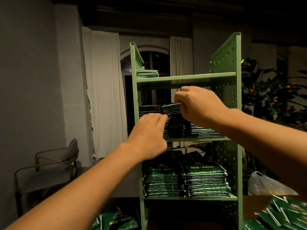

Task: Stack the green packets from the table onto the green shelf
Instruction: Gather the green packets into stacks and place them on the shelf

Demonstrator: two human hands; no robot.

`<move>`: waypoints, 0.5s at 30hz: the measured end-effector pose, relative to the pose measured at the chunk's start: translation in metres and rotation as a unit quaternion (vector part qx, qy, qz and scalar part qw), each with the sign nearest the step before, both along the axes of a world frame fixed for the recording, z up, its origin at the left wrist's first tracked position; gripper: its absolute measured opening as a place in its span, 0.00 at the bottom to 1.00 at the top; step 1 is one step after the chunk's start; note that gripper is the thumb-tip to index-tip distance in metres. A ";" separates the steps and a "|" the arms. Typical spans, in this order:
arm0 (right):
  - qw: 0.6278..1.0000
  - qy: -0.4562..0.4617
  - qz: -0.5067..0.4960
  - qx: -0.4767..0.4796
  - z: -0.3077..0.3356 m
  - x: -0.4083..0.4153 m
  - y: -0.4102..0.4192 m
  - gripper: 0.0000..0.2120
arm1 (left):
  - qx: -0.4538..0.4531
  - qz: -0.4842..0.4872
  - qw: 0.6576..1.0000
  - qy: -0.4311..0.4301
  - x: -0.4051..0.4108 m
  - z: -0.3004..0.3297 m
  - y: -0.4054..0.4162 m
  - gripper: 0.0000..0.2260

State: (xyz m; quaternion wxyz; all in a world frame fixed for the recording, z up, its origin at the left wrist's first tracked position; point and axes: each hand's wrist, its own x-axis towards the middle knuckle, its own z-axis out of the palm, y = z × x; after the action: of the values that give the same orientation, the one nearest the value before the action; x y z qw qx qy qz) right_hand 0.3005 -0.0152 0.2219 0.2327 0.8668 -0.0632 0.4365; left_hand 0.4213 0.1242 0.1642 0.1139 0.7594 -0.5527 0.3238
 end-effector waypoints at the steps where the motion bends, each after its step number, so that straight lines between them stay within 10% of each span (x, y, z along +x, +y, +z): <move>1: 1.000 0.009 0.014 -0.001 -0.007 -0.004 0.004 0.11 | -0.003 -0.002 1.000 0.002 0.000 -0.001 0.000 0.29; 15: 0.989 0.100 -0.022 0.107 -0.021 0.021 0.004 0.15 | 0.019 0.000 1.000 -0.004 0.000 -0.004 0.000 0.30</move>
State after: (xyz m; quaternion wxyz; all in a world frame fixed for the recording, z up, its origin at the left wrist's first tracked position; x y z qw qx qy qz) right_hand 0.3215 -0.0108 0.2013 0.1530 0.9245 -0.1051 0.3330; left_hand 0.4215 0.1246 0.1606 0.0967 0.7602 -0.5591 0.3164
